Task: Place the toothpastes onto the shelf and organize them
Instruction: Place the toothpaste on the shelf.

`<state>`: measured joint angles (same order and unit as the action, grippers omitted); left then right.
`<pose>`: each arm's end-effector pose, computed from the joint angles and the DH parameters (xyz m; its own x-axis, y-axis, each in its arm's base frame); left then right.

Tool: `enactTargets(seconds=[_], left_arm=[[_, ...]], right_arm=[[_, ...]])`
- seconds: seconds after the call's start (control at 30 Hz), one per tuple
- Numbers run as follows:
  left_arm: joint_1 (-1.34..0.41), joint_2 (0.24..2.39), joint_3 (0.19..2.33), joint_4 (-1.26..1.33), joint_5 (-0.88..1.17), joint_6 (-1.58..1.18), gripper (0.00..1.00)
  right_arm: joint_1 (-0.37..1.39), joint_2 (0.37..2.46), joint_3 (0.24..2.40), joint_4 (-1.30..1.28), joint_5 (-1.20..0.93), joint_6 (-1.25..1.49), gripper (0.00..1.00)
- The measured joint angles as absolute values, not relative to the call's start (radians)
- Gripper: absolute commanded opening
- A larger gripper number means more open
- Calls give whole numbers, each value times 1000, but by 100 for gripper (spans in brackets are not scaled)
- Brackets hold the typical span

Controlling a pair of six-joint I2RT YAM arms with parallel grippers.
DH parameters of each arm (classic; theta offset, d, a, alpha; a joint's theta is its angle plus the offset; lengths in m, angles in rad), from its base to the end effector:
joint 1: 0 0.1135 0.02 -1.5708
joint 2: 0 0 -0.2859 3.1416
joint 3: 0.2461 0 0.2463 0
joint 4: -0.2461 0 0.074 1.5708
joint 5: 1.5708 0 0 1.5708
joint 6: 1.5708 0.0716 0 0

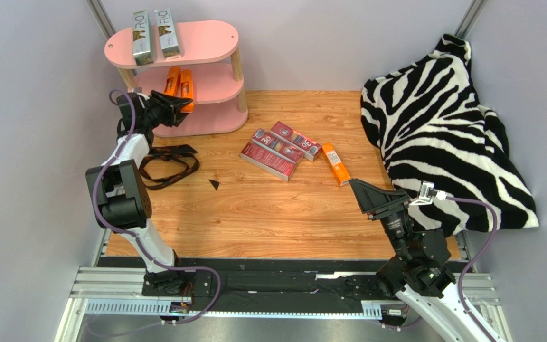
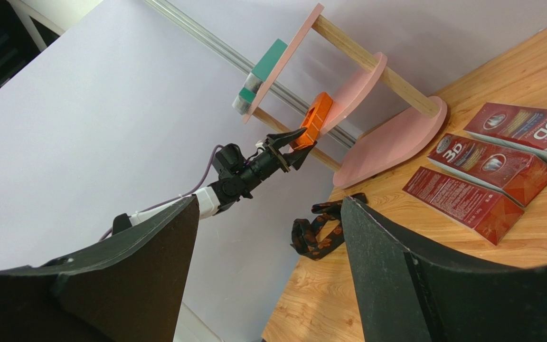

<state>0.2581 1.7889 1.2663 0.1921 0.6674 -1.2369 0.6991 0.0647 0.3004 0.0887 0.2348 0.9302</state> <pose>0.4387 0.0700 0.2831 -0.4482 -0.8858 -0.1202 -0.1766 0.2196 -0.9595 0.0789 0.0446 0.2919 -0.2206 0.8332 -0.5070 -0.4688 0.3653 0.8042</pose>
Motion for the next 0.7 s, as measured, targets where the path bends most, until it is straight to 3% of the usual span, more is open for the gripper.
enactTargets(seconds=[0.4,0.47,0.57,0.7], left_arm=[[266,1789,1265,182,644,-1224,67],[267,1787,1260,182,639,-1213,71],[268,1753,1209,200,616,-1202,85],[270,1703,1151,213,602,-1188,87]], right_arm=[[699,60,300,45,236,930,78],[699,57,300,45,235,930,78],[699,56,300,45,235,930,77],[699,56,300,42,235,930,77]])
